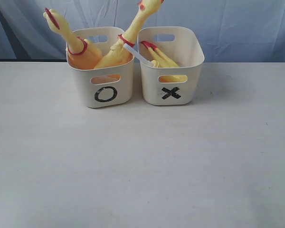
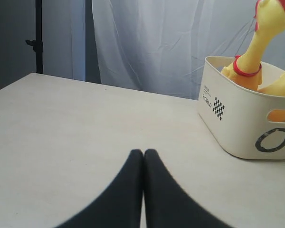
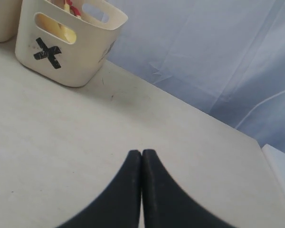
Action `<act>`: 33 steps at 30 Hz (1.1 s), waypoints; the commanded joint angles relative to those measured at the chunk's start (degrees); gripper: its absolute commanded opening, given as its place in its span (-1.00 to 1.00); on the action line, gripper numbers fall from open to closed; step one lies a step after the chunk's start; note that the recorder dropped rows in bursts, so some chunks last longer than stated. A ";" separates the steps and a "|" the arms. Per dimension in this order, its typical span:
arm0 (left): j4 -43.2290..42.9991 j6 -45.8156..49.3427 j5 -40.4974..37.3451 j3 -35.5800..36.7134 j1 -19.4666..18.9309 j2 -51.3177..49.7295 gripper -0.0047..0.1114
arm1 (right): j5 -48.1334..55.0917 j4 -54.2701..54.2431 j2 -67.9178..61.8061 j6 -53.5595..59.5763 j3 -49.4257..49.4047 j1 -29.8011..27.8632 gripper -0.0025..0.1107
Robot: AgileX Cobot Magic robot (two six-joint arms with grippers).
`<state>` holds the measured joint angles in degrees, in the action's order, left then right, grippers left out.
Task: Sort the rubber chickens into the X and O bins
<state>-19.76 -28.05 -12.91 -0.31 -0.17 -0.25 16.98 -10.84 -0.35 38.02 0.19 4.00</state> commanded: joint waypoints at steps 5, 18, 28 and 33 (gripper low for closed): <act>0.69 0.22 -0.03 0.31 -0.27 0.25 -0.91 | -0.82 -0.12 0.35 -13.76 -0.19 -0.33 -0.96; 11.42 0.22 -1.21 0.31 -0.27 0.25 -0.91 | -0.82 -0.12 0.35 -16.23 -0.19 -0.33 -0.96; 11.53 0.22 -1.21 0.31 -0.27 0.25 -0.91 | -0.82 -0.12 0.35 -16.23 -0.19 -0.33 -0.96; 10.92 0.22 -1.21 0.31 -0.27 0.25 -0.91 | -0.82 -0.12 0.35 -16.23 -0.19 -0.33 -0.96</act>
<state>-8.72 -27.76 -14.53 -0.31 -0.17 -0.25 16.98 -10.95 -0.35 21.89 0.19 4.00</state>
